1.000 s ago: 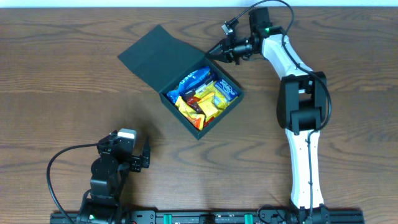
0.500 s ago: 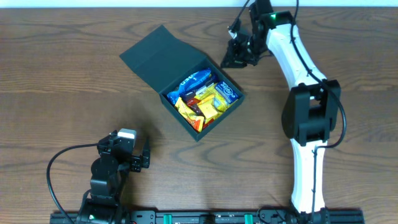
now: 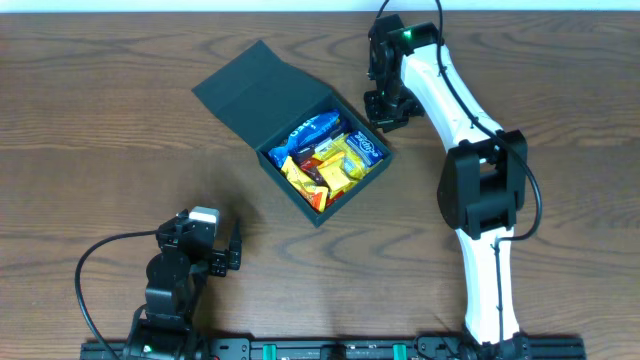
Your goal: Pack container
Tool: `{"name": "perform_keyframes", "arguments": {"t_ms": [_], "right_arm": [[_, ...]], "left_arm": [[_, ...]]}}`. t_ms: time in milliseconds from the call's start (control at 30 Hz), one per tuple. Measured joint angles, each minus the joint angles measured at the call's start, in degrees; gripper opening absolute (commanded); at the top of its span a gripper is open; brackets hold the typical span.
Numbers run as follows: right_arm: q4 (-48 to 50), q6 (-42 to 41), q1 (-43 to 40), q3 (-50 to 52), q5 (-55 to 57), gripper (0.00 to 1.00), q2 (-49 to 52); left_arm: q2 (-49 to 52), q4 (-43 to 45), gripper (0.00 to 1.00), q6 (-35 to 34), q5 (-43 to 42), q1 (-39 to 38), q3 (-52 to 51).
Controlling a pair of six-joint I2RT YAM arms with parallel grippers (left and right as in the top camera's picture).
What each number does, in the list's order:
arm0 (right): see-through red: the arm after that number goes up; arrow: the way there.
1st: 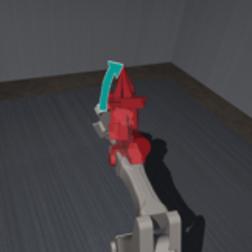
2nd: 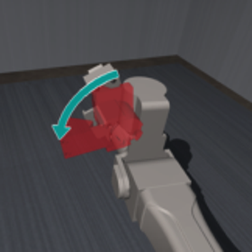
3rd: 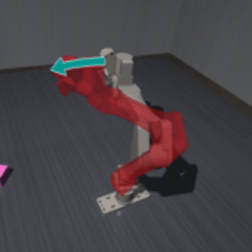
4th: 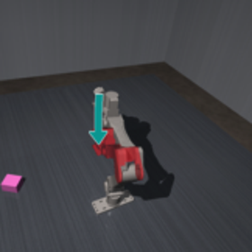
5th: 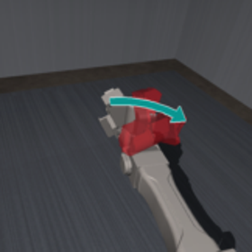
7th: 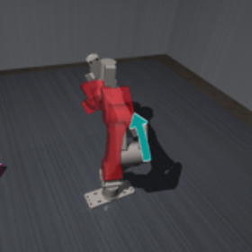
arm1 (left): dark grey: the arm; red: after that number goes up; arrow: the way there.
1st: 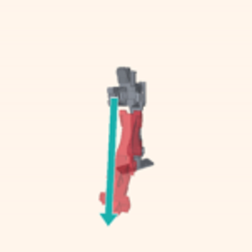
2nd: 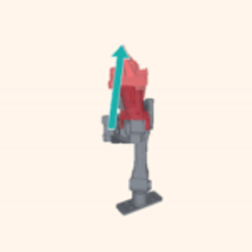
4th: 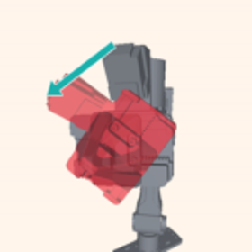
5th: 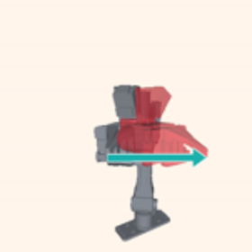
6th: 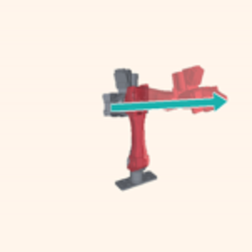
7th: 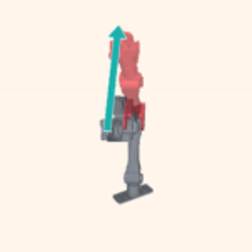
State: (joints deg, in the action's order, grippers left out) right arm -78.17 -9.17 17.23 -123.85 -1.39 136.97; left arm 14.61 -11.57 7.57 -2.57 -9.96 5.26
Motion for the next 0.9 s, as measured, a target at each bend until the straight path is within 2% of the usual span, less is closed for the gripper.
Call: {"name": "perform_keyframes", "arguments": {"t_ms": [200,300,433,733,900], "right_arm": [[-5.01,0.5,0.7,0.37,0.35,0.02,-7.34],[-7.26,2.34,3.87,0.37,1.07,0.02,-12.66],[-5.46,3.13,9.2,3.65,4.57,0.02,-13.27],[18.58,3.1,10.73,32.76,9.49,0.02,-19.23],[23.19,2.84,9.57,38.23,9.4,0.01,-22.62]], "left_arm": [[0.0,0.0,0.95,0.0,0.0,0.0,0.0],[0.0,0.0,0.95,0.0,0.0,0.0,0.0],[0.0,0.0,0.95,0.0,0.0,0.0,0.0],[0.0,0.0,0.95,0.0,0.0,0.0,0.0],[0.0,0.02,0.95,0.0,0.0,0.0,0.0]]}}
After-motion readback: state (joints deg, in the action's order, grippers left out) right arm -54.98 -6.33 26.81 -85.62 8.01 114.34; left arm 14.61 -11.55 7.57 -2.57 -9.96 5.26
